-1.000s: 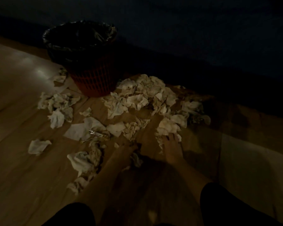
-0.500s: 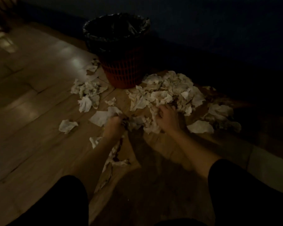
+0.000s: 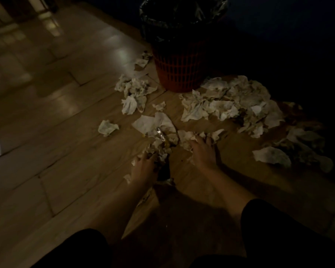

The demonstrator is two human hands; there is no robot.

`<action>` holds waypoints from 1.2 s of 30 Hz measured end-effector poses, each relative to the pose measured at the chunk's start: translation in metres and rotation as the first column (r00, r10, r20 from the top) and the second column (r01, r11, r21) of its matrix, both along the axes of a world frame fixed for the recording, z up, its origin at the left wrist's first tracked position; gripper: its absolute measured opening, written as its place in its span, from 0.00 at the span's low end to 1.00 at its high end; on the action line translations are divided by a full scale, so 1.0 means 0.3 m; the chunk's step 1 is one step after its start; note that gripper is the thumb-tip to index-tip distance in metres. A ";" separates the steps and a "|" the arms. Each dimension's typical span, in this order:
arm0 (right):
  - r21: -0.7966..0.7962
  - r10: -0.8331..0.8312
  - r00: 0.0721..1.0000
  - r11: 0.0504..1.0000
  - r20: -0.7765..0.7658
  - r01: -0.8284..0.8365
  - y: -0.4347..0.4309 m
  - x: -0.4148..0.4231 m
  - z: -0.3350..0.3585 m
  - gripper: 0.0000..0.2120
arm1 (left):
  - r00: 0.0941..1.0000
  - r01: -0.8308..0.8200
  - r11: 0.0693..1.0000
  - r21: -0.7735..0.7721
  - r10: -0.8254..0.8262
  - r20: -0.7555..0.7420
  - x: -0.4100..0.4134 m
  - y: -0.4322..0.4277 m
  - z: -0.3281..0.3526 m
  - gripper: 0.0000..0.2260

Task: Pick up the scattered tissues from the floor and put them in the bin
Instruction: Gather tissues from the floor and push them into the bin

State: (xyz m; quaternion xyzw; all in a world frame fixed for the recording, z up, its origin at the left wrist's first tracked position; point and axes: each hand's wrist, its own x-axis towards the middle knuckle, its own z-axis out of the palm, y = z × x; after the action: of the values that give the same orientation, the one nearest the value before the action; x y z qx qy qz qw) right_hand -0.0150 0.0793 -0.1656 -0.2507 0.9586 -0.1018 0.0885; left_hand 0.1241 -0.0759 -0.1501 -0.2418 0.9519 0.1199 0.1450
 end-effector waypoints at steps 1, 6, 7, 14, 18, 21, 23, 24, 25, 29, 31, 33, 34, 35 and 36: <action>0.006 0.002 1.000 1.000 -0.028 -0.002 0.002 0.010 -0.001 0.23 | 1.000 -0.008 1.000 0.017 0.009 -0.020 0.005 0.002 0.000 0.24; -0.028 0.001 0.999 1.000 -0.053 -0.002 -0.007 0.005 0.035 0.13 | 0.989 0.009 0.991 0.131 0.010 -0.148 -0.005 -0.040 0.071 0.18; -0.089 -0.049 0.999 0.995 -0.022 0.046 -0.018 0.002 0.047 0.13 | 0.987 0.000 0.989 0.151 0.024 -0.158 -0.006 -0.058 0.093 0.18; -0.394 0.155 0.986 0.911 0.055 -0.122 -0.197 0.214 0.103 0.16 | 0.905 -0.121 0.965 0.231 0.203 -0.374 0.049 -0.226 0.224 0.17; -0.390 0.137 0.989 0.915 0.059 -0.104 -0.309 0.209 0.089 0.13 | 0.877 -0.144 0.976 0.165 0.203 -0.436 0.111 -0.264 0.210 0.20; -0.174 0.145 0.986 0.976 0.088 -0.128 -0.327 0.144 0.072 0.12 | 0.897 -0.154 0.983 0.104 0.183 -0.403 0.162 -0.249 0.145 0.18; -0.048 0.208 0.964 0.978 0.165 -0.203 -0.325 0.117 0.046 0.15 | 0.935 -0.134 0.983 0.123 0.167 -0.312 0.193 -0.209 0.084 0.17; -0.022 0.231 0.957 0.973 0.177 -0.231 -0.324 0.110 0.030 0.16 | 0.952 -0.110 0.985 0.130 0.142 -0.272 0.207 -0.180 0.059 0.17; -0.013 0.242 0.954 0.970 0.175 -0.244 -0.324 0.110 0.019 0.17 | 0.966 -0.080 0.989 0.128 0.109 -0.236 0.221 -0.151 0.035 0.19; -0.074 0.263 0.964 0.963 0.037 -0.259 -0.300 0.153 0.018 0.12 | 0.993 -0.017 0.996 0.085 0.027 -0.111 0.260 -0.093 -0.016 0.29; -0.063 0.309 0.939 0.945 -0.153 -0.321 -0.266 0.203 0.011 0.10 | 0.993 -0.028 0.997 0.076 0.037 -0.112 0.260 -0.116 -0.026 0.24; -0.087 0.306 0.922 0.939 -0.237 -0.334 -0.231 0.235 0.003 0.13 | 0.993 -0.008 0.996 0.093 0.019 -0.120 0.241 -0.151 -0.027 0.21; -0.099 0.307 0.929 0.938 -0.208 -0.332 -0.224 0.235 -0.003 0.14 | 0.992 0.012 0.995 0.103 0.002 -0.127 0.225 -0.168 -0.016 0.21; -0.127 0.300 0.940 0.939 -0.161 -0.321 -0.223 0.226 0.003 0.14 | 0.991 0.030 0.994 0.109 -0.015 -0.134 0.202 -0.187 0.000 0.20; -0.153 0.284 0.954 0.943 -0.095 -0.296 -0.225 0.202 0.011 0.14 | 0.989 0.041 0.993 0.112 -0.024 -0.144 0.173 -0.209 0.021 0.20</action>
State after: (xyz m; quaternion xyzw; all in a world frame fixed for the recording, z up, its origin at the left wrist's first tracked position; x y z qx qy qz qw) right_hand 0.0456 0.0118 -0.1623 -0.3992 0.9019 -0.1579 0.0470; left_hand 0.1761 -0.1385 -0.1439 -0.2083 0.9552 0.1888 0.0921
